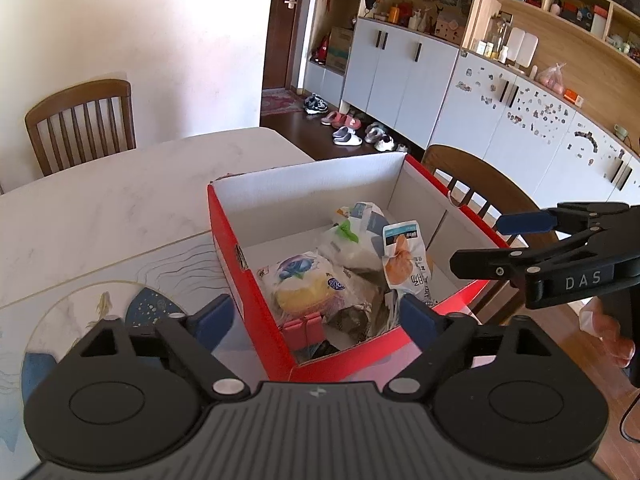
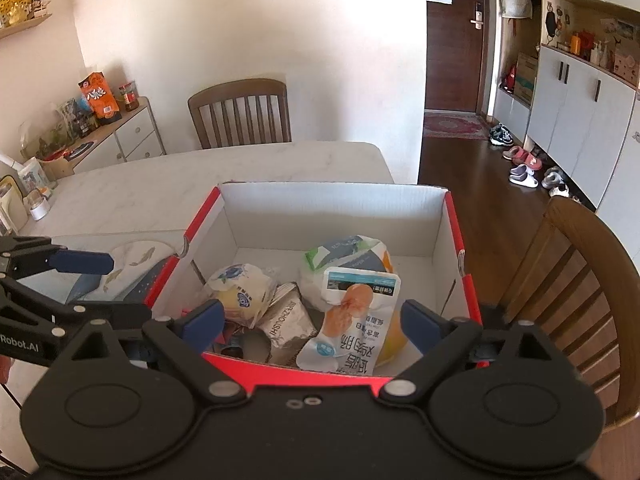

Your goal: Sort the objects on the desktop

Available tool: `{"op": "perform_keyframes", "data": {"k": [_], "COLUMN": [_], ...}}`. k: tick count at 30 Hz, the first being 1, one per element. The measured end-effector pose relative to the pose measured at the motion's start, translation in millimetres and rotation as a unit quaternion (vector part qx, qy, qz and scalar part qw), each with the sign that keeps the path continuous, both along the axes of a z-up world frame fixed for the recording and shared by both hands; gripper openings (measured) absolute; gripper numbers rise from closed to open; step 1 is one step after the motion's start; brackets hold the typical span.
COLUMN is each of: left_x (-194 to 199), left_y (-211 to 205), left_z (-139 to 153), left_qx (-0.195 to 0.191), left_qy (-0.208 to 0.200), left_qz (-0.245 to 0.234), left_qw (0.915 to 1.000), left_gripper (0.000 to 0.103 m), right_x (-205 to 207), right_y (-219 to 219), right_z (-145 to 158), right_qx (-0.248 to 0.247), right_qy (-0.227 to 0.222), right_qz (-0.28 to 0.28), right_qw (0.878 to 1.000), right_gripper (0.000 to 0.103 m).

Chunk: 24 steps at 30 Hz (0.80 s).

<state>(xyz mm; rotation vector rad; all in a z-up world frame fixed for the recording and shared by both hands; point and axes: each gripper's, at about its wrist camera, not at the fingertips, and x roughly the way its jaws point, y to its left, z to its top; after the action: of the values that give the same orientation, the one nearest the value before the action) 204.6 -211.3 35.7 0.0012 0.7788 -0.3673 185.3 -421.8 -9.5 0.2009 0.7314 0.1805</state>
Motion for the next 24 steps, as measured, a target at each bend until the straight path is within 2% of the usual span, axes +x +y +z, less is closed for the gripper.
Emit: {"op": "perform_keyframes", "data": {"k": [1, 2, 19, 24], "left_x": [-1.2, -2.4, -19.6, -24.6], "left_y": [1.1, 2.0, 22.8, 25.6], "left_z": [0.3, 0.7, -3.4, -5.1], "left_qx": [0.001, 0.003, 0.019, 0.011], "left_qy": [-0.002, -0.005, -0.008, -0.003], "left_qz": [0.001, 0.002, -0.001, -0.016], "left_qw": [1.0, 1.0, 0.9998, 0.9998], "left_gripper": [0.102, 0.102, 0.102, 0.102], "right_x": [-1.5, -3.0, -33.9, -41.2], "right_y": [1.3, 3.0, 36.5, 41.8], "right_z": [-0.4, -1.0, 0.0, 0.5], "right_qx": [0.0, 0.0, -0.021, -0.016], "right_qy": [0.0, 0.0, -0.006, -0.004], "right_qz": [-0.002, -0.003, -0.011, -0.023], "right_qw": [1.0, 1.0, 1.0, 1.0], "right_gripper": [0.096, 0.096, 0.096, 0.096]}}
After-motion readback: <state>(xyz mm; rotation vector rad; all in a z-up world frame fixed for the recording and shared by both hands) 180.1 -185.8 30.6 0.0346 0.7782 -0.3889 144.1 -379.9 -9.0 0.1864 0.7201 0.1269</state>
